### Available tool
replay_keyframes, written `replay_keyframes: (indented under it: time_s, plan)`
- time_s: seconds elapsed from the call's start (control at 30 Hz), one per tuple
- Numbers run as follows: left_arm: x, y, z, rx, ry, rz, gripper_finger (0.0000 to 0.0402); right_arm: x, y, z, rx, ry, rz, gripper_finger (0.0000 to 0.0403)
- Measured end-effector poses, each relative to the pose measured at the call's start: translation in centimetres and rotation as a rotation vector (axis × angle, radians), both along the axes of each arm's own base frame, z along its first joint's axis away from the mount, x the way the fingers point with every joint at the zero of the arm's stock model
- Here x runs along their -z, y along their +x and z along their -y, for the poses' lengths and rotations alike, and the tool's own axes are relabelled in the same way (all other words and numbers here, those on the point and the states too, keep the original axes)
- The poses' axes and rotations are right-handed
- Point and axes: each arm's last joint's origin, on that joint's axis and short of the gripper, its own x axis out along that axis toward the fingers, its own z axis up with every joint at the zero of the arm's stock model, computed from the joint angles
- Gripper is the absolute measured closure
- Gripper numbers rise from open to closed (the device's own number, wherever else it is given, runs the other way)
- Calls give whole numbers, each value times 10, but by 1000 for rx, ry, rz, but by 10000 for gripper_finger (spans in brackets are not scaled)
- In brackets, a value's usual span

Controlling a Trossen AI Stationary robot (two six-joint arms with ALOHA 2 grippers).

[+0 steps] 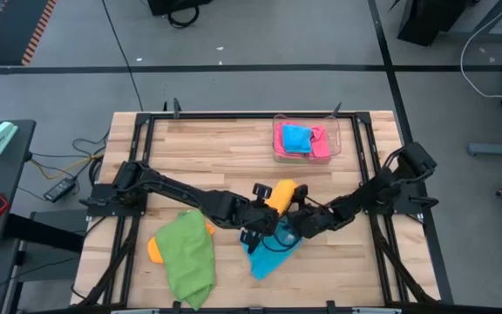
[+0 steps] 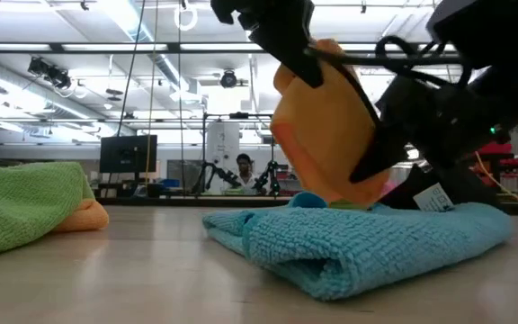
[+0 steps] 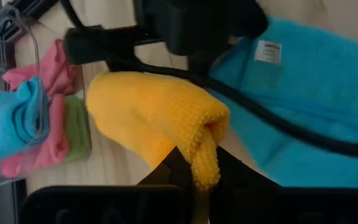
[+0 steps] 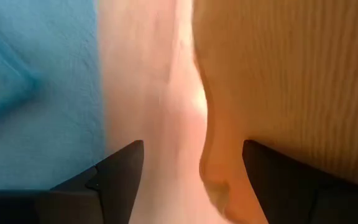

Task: Fold microfiber towels
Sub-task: Fold the right yellow towel

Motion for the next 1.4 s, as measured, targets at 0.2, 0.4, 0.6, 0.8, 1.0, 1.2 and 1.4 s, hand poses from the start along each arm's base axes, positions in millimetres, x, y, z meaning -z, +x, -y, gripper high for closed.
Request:
replay_keyframes:
  time_s: [0.2,0.4,0.6,0.8,1.0,1.2,1.4]
  plan:
    - [0,3,1,-151,-129,82,381,-24,-15,1,-19,64,-30,118]
    - [19,9,5,-222,-253,232,370,-60,-44,2,-20,284,-33,118]
    - [35,13,7,-258,-346,351,384,-93,-73,4,-6,472,55,118]
    - [46,14,7,-276,-409,471,369,-118,-91,12,-15,635,140,118]
    - [77,5,6,-292,-524,614,383,-131,-103,19,-26,688,204,118]
    - [106,-12,-10,-364,-635,714,365,-134,-105,21,-28,698,221,118]
    - [126,-27,-18,-415,-680,712,378,-131,-103,20,-19,690,210,118]
